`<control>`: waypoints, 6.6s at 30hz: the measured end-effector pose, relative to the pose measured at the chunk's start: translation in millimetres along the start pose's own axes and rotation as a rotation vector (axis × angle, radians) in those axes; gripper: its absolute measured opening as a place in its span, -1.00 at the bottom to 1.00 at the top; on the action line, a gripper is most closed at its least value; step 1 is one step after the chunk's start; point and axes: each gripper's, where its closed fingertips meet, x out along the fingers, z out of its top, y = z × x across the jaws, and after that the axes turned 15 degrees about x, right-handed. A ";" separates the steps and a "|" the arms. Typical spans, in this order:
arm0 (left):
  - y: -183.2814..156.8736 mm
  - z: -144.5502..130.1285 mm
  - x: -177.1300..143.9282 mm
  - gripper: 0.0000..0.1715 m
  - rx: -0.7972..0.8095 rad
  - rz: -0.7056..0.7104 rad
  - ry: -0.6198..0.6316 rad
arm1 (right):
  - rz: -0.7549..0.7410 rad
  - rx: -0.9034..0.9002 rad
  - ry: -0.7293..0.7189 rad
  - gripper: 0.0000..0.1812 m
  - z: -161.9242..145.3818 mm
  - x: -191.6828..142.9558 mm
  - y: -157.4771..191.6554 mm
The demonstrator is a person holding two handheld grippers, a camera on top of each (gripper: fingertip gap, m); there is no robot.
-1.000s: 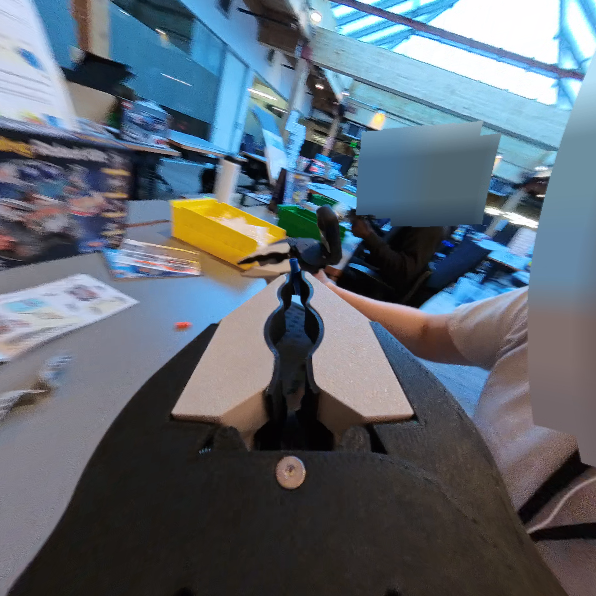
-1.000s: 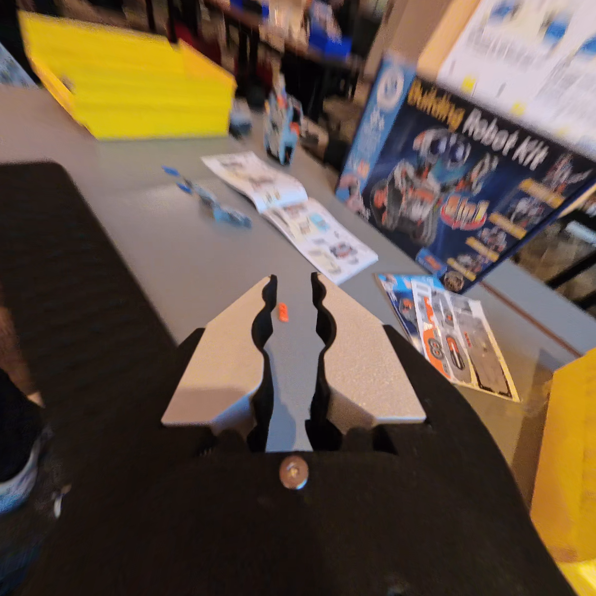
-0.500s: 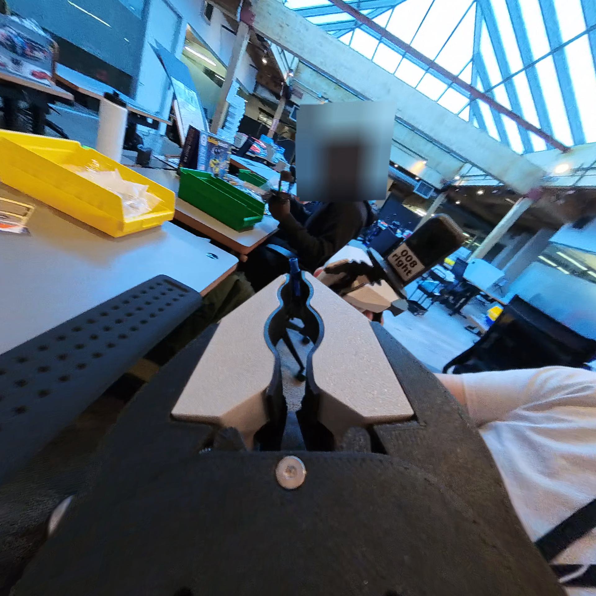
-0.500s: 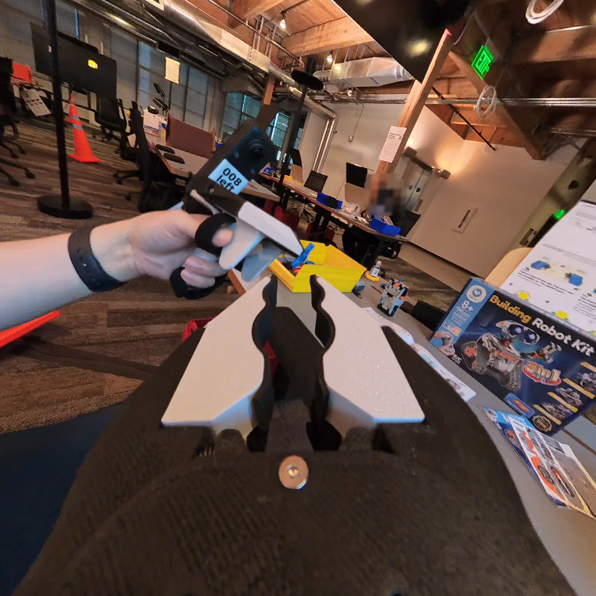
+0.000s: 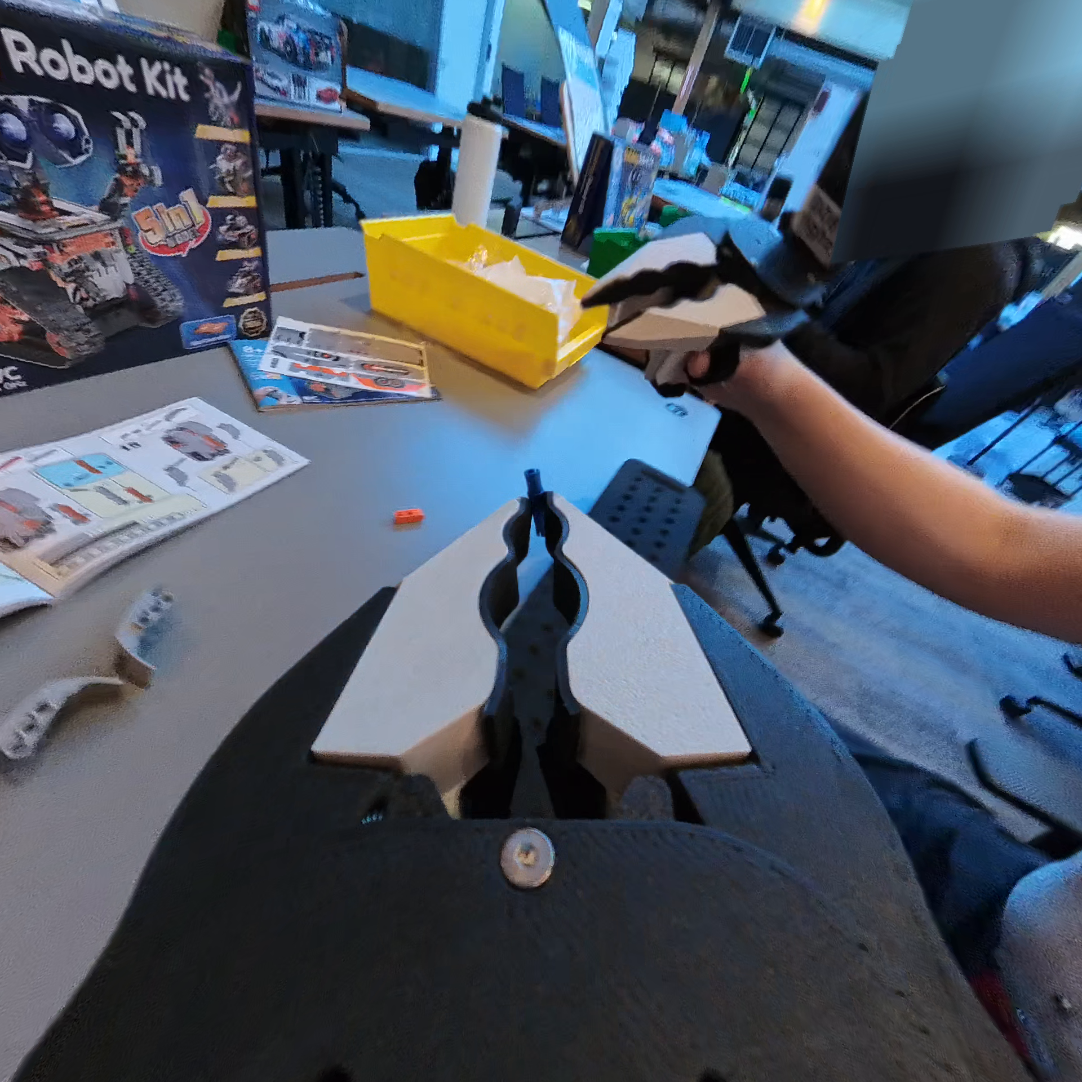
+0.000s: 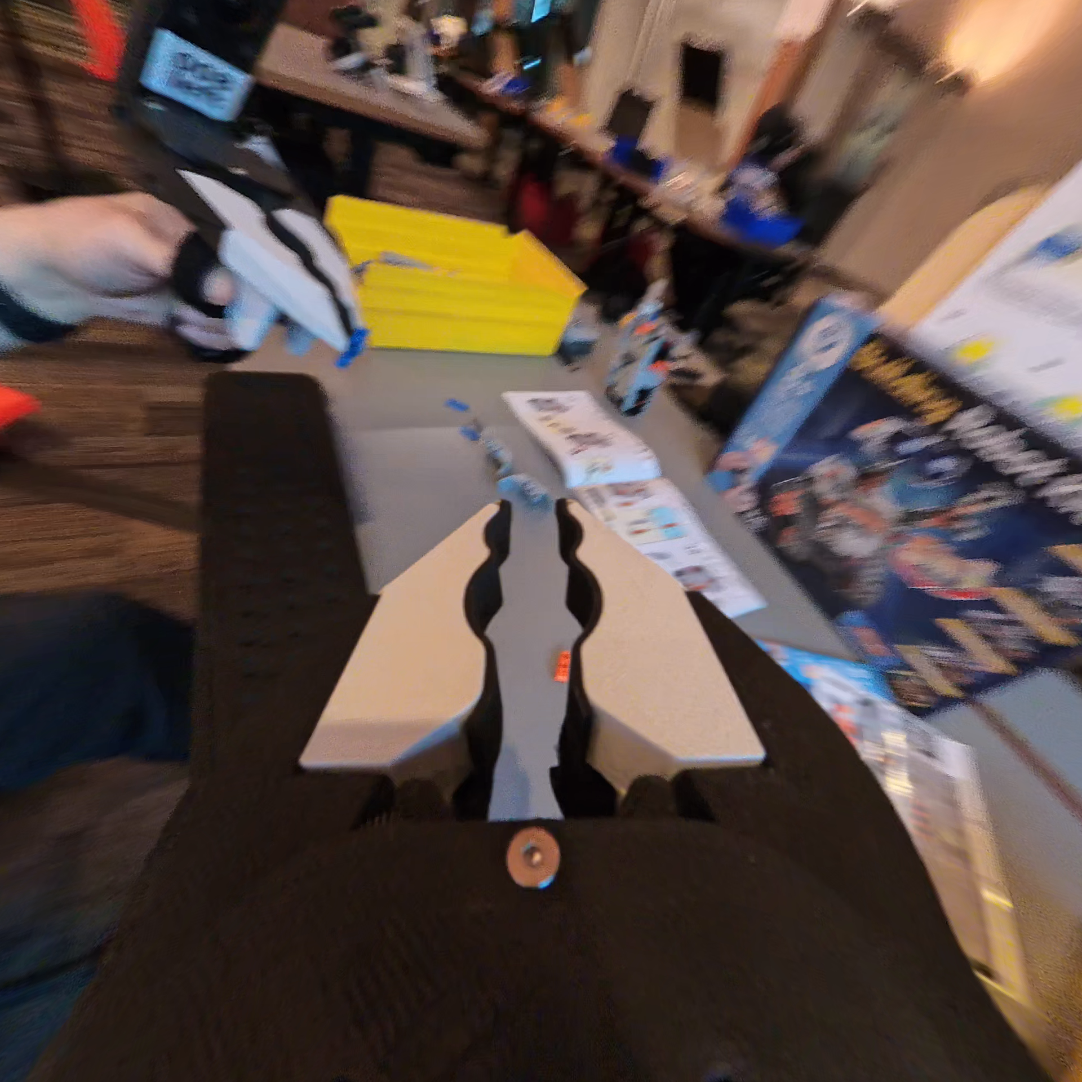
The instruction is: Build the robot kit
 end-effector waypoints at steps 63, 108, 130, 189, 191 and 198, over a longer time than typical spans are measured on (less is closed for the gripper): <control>75.5 152.4 72.2 -0.68 0.334 -0.389 -0.234 | 0.243 -0.462 -0.361 -0.97 128.8 21.4 -49.4; 69.6 145.7 99.3 -0.97 0.341 -0.448 -0.199 | 0.247 -0.433 -0.360 -0.87 118.0 43.7 -56.3; 71.0 139.7 100.7 -0.97 0.296 -0.505 -0.185 | 0.282 -0.419 -0.324 -0.96 112.6 45.8 -55.2; 75.1 -134.2 195.5 -0.56 -0.158 0.297 0.600 | -0.099 -0.354 -0.359 -0.96 107.1 -83.8 -143.6; 77.9 -134.2 193.9 -0.54 -0.163 0.306 0.599 | -0.103 -0.357 -0.351 -0.96 106.6 -82.5 -144.1; 80.3 -132.7 204.0 -0.52 -0.127 0.297 0.602 | -0.105 -0.357 -0.329 -0.96 105.0 -77.1 -144.9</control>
